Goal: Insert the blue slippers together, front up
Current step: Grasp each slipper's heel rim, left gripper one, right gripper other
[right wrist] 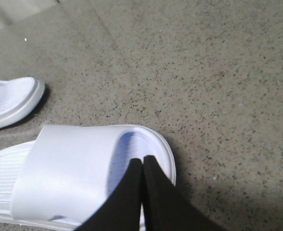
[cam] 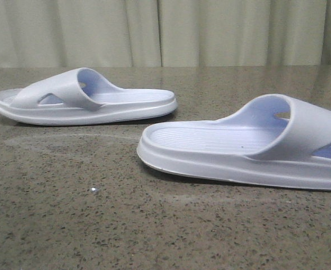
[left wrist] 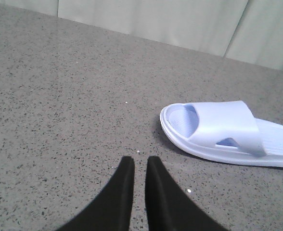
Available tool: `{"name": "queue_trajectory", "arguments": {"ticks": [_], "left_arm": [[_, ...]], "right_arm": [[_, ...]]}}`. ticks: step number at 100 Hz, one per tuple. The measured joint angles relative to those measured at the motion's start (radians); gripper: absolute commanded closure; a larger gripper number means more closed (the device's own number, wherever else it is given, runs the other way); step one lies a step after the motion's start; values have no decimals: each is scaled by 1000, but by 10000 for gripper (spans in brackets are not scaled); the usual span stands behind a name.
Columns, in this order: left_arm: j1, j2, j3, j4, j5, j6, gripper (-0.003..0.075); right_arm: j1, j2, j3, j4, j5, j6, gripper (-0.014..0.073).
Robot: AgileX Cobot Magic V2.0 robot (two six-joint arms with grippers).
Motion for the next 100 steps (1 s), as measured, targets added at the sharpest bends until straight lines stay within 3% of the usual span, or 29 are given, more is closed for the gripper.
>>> {"name": "queue_trajectory", "arguments": {"ticks": [8,16,25,33,44,100], "left_arm": [[0,24,-16,-9,5,9,699],[-4,37,-16,-25,6,18,661],[-16,50,-16,-50,9,38,566],[-28,71,-16,-82,10,52,479],[-50,119,-18,-112,10,60,405],[-105,292,-125,-136,37,84,402]], "right_arm": [[0,41,-27,-10,35,-5,646],[0,61,-44,-12,73,-11,543],[0,69,-57,-14,104,-18,377],[0,69,-59,-14,122,-18,291],[-3,82,-59,-25,124,-21,285],[-53,396,-237,-63,240,-37,285]]}}
